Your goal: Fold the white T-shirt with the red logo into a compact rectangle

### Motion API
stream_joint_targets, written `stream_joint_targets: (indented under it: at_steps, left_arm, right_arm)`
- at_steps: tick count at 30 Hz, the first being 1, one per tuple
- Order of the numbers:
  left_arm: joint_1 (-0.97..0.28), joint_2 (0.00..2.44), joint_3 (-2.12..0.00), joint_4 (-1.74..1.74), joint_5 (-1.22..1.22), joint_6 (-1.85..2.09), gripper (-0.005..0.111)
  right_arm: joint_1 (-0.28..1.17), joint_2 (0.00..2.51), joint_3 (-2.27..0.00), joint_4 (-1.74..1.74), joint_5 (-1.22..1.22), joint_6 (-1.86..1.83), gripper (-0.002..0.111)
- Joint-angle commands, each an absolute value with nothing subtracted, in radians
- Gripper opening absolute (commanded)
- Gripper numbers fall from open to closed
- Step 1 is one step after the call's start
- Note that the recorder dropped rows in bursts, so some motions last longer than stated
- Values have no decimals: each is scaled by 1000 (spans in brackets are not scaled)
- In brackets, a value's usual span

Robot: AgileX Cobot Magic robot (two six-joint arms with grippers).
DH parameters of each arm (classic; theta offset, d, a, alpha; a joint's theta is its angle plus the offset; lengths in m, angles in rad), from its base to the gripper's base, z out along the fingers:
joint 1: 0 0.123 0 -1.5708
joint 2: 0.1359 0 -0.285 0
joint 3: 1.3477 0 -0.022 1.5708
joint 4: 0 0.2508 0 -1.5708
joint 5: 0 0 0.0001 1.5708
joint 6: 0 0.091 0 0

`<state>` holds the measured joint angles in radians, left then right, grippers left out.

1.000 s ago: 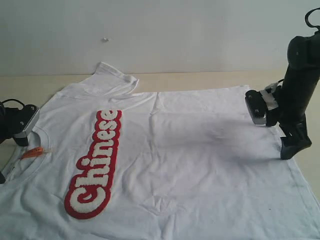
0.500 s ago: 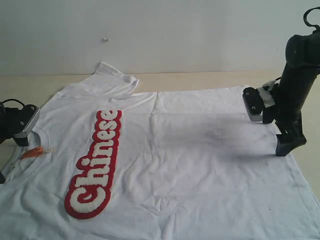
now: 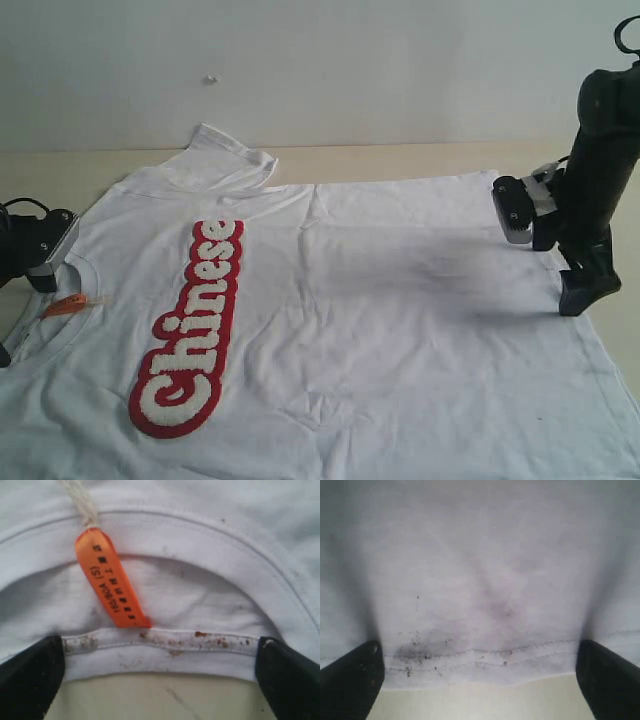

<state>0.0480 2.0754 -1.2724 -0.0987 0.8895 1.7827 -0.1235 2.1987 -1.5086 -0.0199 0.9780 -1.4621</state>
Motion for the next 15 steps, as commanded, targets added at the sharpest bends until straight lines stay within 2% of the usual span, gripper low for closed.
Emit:
stream_joint_targets:
  at_steps: [1,15]
  left_arm:
    - [47,2094,-1267,-83,903,1779,104]
    - [47,2094,-1267,-83,903,1779,104]
  right_arm:
    - [-129,2200,-1514,-22,988,-1460,105]
    - [-129,2247,-1514,-24,996,-1462,105]
